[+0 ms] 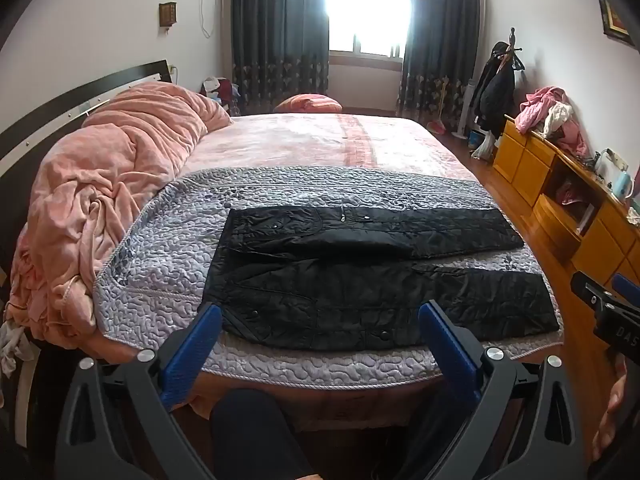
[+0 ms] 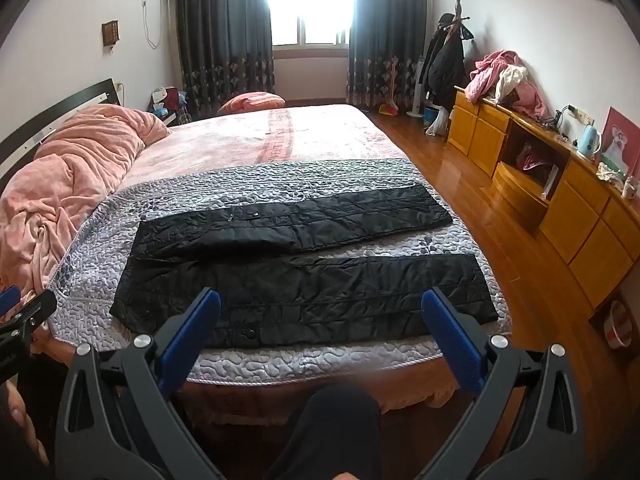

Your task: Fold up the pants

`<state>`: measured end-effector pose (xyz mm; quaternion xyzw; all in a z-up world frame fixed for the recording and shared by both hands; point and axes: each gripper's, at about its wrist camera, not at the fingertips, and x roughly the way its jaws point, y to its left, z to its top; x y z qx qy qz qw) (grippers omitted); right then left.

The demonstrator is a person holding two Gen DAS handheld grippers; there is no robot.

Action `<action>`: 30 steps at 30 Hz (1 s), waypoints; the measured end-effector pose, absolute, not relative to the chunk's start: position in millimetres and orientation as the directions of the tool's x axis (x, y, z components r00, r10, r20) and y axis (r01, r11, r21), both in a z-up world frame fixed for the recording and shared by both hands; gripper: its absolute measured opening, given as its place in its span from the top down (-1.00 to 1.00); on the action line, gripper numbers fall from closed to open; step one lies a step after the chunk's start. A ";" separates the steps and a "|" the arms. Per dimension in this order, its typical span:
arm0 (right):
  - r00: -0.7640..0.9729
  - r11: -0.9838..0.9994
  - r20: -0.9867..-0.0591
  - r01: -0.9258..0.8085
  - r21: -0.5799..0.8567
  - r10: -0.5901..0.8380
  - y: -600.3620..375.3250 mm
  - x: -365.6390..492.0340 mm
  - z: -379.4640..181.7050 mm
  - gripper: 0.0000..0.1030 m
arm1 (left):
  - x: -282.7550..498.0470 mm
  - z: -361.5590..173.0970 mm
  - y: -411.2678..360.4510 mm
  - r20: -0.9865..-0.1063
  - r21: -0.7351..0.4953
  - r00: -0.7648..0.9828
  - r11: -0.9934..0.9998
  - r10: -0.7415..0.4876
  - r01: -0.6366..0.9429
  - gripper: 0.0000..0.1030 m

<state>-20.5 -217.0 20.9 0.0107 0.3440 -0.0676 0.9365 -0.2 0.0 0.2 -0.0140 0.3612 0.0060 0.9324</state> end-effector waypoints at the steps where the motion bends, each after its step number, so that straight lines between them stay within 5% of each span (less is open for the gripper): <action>1: 0.754 0.991 -0.647 0.133 -0.025 -0.117 -216.9 -20.6 20.9 -0.95 | -0.1 0.1 0.0 -0.675 -0.022 0.738 1.000 0.001 -0.021 -0.93; 30: 0.750 0.991 -0.651 0.135 -0.022 -0.117 -217.0 -22.6 20.4 -0.95 | -0.6 -1.8 1.9 -0.675 -0.026 0.738 0.999 0.003 -0.027 -0.93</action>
